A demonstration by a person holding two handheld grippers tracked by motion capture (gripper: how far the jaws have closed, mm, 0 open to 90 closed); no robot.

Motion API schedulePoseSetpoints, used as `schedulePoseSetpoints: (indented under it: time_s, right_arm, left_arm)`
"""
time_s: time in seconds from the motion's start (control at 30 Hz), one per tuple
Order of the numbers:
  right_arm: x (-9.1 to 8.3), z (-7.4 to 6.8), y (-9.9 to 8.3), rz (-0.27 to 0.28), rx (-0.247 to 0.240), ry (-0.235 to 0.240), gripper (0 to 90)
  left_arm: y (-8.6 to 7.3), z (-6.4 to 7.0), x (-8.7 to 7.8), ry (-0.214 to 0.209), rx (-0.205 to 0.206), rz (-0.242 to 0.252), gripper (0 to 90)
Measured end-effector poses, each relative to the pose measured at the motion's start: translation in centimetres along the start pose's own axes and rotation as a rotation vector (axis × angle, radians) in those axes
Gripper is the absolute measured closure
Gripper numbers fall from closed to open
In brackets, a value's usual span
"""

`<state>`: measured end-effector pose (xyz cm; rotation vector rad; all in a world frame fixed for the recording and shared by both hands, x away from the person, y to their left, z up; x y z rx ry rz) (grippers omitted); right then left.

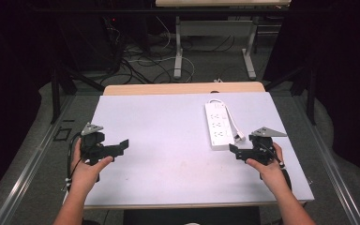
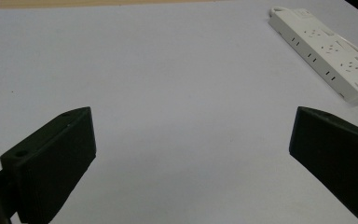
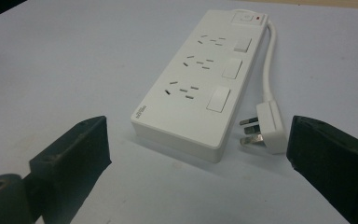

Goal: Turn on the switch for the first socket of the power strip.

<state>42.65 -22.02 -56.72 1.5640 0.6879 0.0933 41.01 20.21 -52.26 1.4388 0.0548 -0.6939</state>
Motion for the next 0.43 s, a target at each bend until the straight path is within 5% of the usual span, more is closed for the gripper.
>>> schedulePoseSetpoints:
  time_s: [0.43]
  right_arm:
    - [-0.07, 0.27, 0.02, 0.004, 0.003, -0.007, 5.3]
  left_arm:
    - [-0.04, 0.00, 0.08, -0.004, 0.004, -0.007, 0.5]
Point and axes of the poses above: each handheld gripper's, and its own axes: x roughly forward along the jaws, y roughly out of its top, z roughly to its right, the point moved 10 cm from there along x, roughly forward along the jaws, and after that the axes turned 11 degrees about z, right-handed, at the moved point
